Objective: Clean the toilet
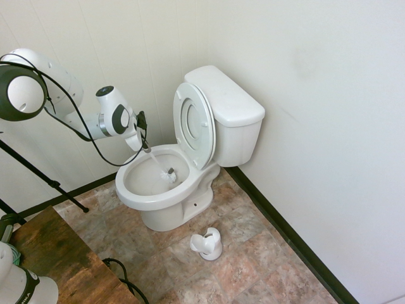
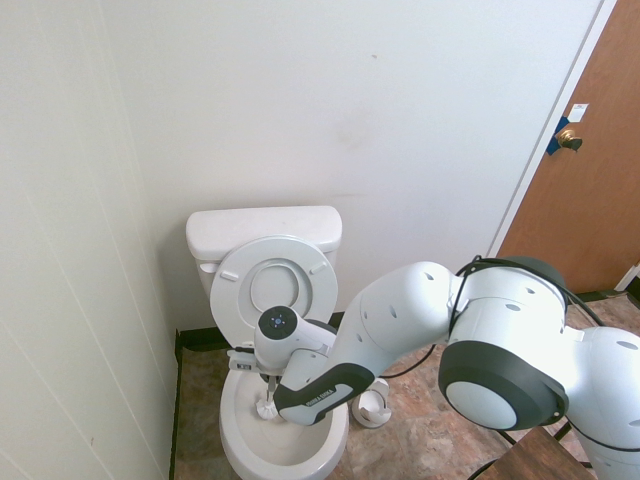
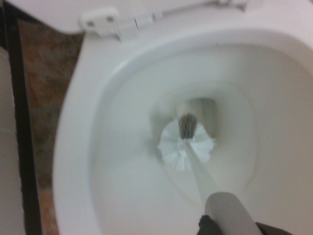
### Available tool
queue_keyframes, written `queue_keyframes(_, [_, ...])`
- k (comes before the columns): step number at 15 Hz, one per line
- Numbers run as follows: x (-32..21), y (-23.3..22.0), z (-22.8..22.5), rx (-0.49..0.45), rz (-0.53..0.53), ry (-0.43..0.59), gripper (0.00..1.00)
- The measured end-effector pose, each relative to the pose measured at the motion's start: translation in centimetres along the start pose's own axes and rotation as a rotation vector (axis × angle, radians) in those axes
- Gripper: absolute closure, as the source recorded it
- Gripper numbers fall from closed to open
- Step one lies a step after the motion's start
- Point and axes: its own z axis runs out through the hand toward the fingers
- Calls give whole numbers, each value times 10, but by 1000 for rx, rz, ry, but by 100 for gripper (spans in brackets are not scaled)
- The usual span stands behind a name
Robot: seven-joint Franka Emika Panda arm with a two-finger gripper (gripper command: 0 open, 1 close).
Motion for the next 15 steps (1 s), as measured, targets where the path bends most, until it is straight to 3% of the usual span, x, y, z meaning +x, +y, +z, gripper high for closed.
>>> queue_keyframes(6, [44, 62, 1, -140, -68, -63, 100])
queue_keyframes(10, [83, 51, -6, -95, -21, -62, 100])
queue_keyframes(15, [95, -2, 7, -4, 23, -30, 100])
